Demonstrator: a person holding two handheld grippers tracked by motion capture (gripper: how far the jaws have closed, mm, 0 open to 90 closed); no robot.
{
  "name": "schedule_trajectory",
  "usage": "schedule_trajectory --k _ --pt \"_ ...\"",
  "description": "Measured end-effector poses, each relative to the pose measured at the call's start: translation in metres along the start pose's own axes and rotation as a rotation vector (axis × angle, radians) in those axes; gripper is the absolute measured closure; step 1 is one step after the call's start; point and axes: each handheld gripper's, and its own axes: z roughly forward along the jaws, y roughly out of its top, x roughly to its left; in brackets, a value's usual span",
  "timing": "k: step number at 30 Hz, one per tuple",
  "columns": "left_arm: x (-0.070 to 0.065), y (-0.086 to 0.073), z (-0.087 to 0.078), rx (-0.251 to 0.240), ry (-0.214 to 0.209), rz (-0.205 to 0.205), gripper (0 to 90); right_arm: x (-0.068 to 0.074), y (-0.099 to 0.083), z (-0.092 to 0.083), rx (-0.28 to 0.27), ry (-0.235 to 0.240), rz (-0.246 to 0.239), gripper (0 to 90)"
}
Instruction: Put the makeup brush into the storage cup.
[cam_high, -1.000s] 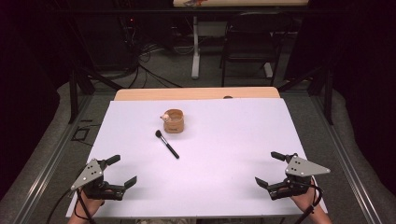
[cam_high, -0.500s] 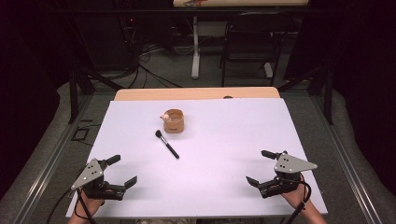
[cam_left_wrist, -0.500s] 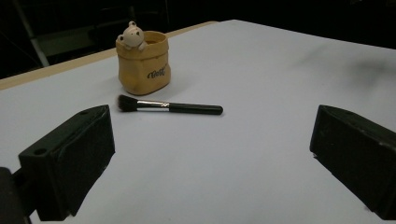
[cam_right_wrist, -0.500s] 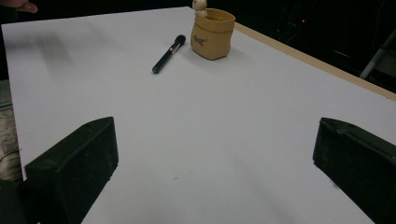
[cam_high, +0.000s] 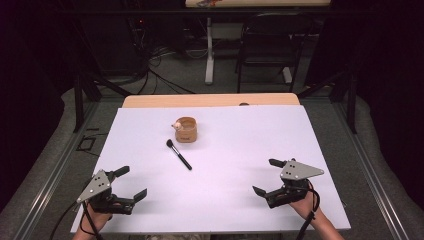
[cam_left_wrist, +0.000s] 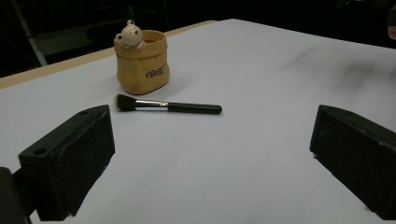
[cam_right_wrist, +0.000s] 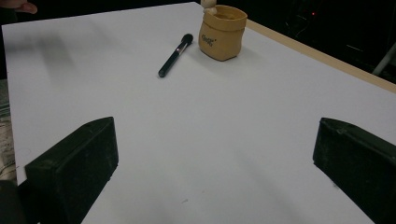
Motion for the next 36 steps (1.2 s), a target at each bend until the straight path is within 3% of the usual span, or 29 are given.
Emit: schedule_trajectory --k 8,13,26,36 --pt "0.0 0.0 -0.001 -0.003 -0.001 -0.002 0.1 0.002 0.007 0.016 0.009 0.007 0.0 0.0" --pt "0.0 0.0 0.0 0.002 0.002 0.003 0.1 0.001 0.012 0.026 0.005 0.004 0.029 0.0" --pt "-0.001 0.0 0.0 0.007 -0.004 -0.001 0.1 0.006 0.027 0.059 0.013 0.02 0.05 0.0" --pt "0.0 -0.001 0.0 0.012 -0.008 -0.002 0.1 0.006 0.034 0.083 0.046 0.028 0.076 0.0"
